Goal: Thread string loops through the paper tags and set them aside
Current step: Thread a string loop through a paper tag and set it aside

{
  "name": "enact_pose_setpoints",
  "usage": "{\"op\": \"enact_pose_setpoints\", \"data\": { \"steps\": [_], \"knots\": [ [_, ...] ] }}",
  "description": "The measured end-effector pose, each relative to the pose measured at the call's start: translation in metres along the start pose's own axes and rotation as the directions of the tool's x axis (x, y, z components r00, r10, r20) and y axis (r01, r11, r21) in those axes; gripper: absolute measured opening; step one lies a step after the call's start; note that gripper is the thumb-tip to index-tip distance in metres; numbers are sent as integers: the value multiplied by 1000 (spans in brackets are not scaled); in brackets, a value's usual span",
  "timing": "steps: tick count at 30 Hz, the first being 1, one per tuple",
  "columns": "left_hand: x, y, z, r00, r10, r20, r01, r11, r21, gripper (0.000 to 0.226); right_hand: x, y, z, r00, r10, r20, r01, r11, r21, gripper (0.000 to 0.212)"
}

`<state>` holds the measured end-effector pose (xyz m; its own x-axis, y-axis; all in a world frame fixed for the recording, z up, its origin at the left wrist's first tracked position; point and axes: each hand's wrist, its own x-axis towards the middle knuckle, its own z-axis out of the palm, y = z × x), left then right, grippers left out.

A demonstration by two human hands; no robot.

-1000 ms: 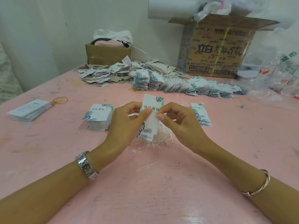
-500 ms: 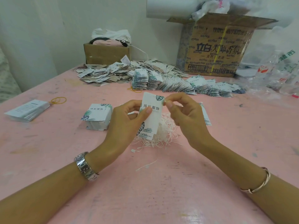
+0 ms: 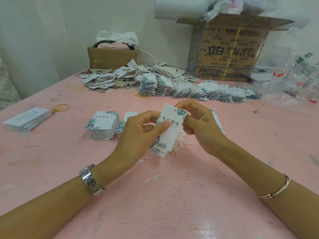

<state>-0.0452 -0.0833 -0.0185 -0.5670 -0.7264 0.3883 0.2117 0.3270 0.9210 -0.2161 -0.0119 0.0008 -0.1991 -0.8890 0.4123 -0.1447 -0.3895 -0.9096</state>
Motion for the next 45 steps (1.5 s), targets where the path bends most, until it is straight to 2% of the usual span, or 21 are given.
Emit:
{"op": "enact_pose_setpoints", "data": {
  "steps": [10, 13, 16, 20, 25, 33, 41, 45],
  "knots": [
    [0, 2, 1, 1000, 1, 8, -1, 1000, -13, 19, 0, 0, 0, 999, 37, 24, -37, 999, 11, 24],
    [-1, 5, 1, 1000, 14, 10, -14, 1000, -28, 34, 0, 0, -1, 999, 46, 12, -46, 999, 22, 21],
    [-2, 7, 1, 997, 73, 30, -73, 997, -6, 46, 1, -1, 1, 997, 77, -22, -77, 997, 9, 8],
    [-4, 8, 2, 991, 128, 45, -131, 989, 74, 27, 0, -3, 3, 997, 82, -4, -81, 996, 21, 9],
    [-4, 6, 3, 978, 197, -73, -186, 973, 140, 9, -2, -4, 5, 996, 31, 84, -31, 999, 8, 5],
    [-5, 10, 3, 959, 271, -84, -250, 946, 206, 14, -2, -6, 2, 994, 13, 110, -7, 998, -56, 9],
    [-7, 15, 4, 933, 346, -99, -312, 916, 253, 11, -3, -2, -1, 991, 6, 132, 0, 999, -47, 11],
    [-7, 14, 4, 939, 332, -88, -296, 911, 286, 4, 0, -4, -7, 975, 67, 213, -42, 992, -123, 11]
  ]
}}
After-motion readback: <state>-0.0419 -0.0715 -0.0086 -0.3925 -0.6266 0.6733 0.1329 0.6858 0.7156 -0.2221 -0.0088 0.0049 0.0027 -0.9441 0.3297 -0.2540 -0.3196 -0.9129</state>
